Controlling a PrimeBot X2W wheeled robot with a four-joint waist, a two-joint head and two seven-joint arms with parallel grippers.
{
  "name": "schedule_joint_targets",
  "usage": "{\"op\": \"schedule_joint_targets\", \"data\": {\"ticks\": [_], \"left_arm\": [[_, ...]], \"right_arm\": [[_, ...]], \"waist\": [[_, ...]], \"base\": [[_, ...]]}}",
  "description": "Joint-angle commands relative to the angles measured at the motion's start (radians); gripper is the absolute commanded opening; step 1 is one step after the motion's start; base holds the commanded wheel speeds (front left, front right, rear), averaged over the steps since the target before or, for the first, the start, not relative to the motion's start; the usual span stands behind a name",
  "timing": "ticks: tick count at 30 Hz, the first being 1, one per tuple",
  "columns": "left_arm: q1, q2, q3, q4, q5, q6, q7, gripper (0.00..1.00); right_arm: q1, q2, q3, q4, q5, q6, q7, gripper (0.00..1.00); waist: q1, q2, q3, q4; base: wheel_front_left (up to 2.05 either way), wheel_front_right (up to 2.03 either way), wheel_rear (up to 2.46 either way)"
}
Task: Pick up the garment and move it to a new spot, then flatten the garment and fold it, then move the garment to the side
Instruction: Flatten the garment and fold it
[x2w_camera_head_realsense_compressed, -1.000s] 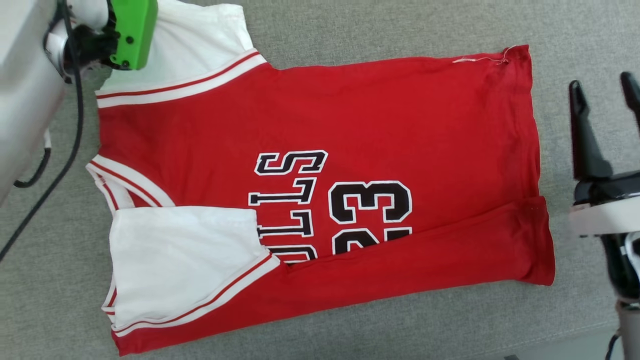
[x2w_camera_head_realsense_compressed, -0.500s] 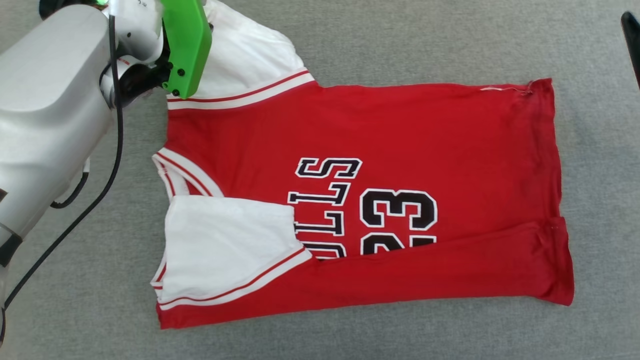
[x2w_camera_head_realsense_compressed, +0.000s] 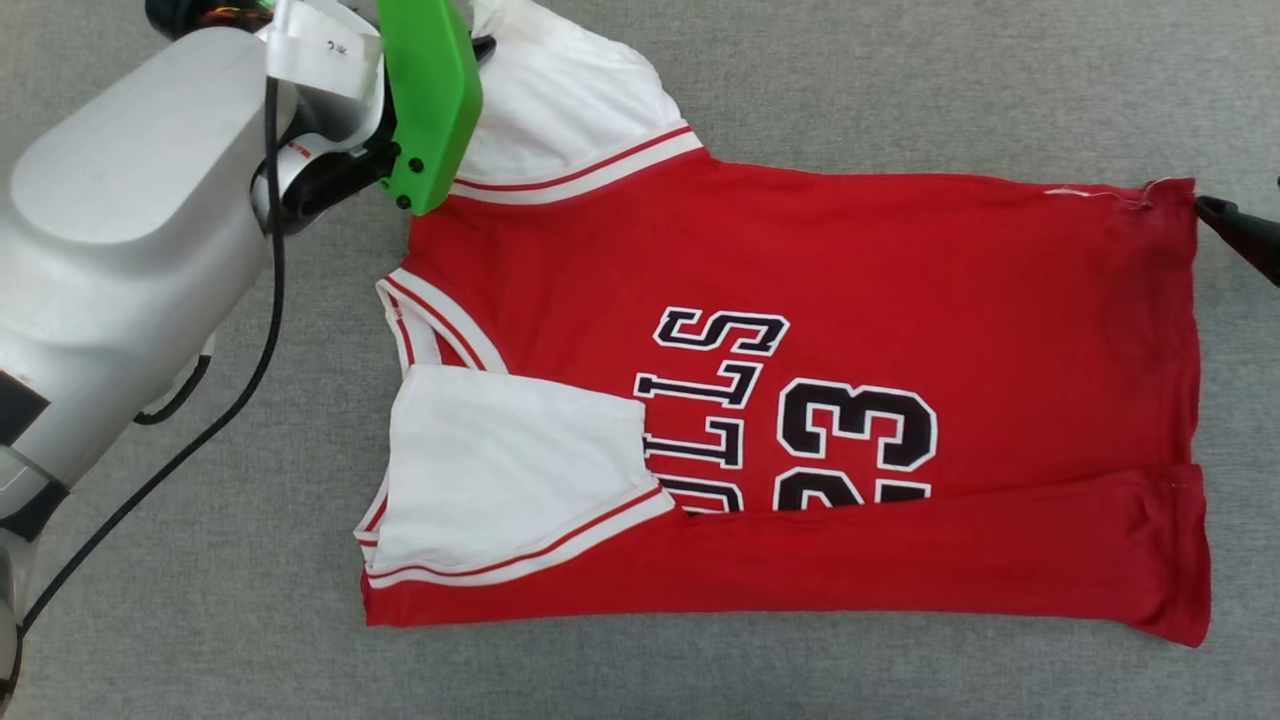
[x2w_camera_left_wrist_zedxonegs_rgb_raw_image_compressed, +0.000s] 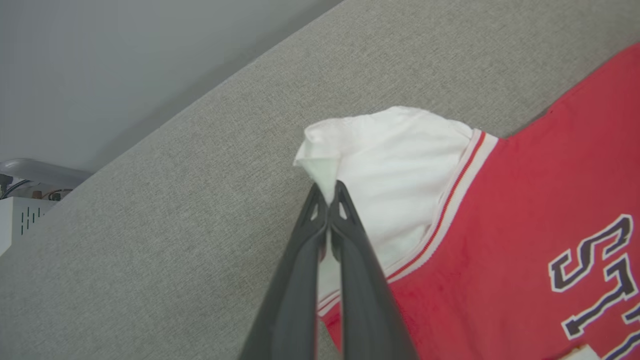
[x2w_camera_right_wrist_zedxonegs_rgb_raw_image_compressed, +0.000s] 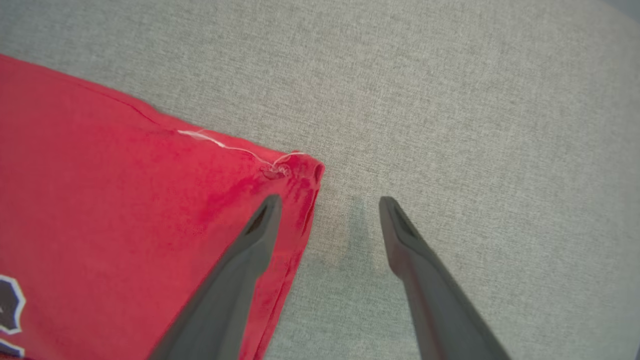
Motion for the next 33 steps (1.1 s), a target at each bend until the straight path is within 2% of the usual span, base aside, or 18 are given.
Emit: {"op": "schedule_joint_targets", "data": {"ticks": [1, 12, 16, 17, 18, 25, 33], "left_arm": [[-0.008, -0.006, -0.001, -0.009, 0.011, -0.003, -0.010, 0.00], [-0.045, -0.017, -0.007, -0.038, 0.020, -0.003, -0.032, 0.00], [-0.043, -0.013, -0.010, -0.035, 0.017, -0.003, -0.035, 0.00], [-0.042, -0.011, -0.010, -0.034, 0.017, -0.003, -0.035, 0.00], [-0.041, -0.010, -0.011, -0.032, 0.016, -0.003, -0.037, 0.00], [-0.007, -0.008, -0.015, -0.012, 0.004, -0.003, -0.066, 0.00], [0.072, 0.015, -0.019, -0.026, -0.004, -0.003, -0.123, 0.00]], "right_arm": [[-0.029, 0.010, 0.007, 0.018, 0.009, -0.001, 0.001, 1.00], [-0.052, 0.101, 0.093, 0.217, 0.012, -0.001, -0.066, 1.00], [-0.035, 0.099, 0.151, 0.258, 0.023, -0.001, -0.072, 1.00], [-0.036, 0.097, 0.160, 0.260, 0.028, -0.001, -0.078, 0.41], [-0.040, 0.093, 0.164, 0.263, 0.033, -0.001, -0.093, 0.00], [-0.066, 0.069, 0.167, 0.264, 0.038, -0.001, -0.231, 0.00], [0.005, 0.039, 0.168, 0.218, 0.051, -0.001, -0.394, 0.00]], "waist": [[0.0000, 0.0040, 0.022, 0.017], [0.0000, 0.0040, 0.077, 0.043], [0.0000, 0.0040, 0.079, 0.039], [0.0000, 0.0040, 0.079, 0.038], [0.0000, 0.0040, 0.076, 0.036], [0.0000, 0.0040, 0.017, 0.028], [0.0000, 0.0040, -0.100, 0.035]], "base": [[0.00, 0.00, 0.00], [0.00, 0.00, 0.00], [0.00, 0.00, 0.00], [0.00, 0.00, 0.00], [0.00, 0.00, 0.00], [0.00, 0.00, 0.00], [0.00, 0.00, 0.00]]}}
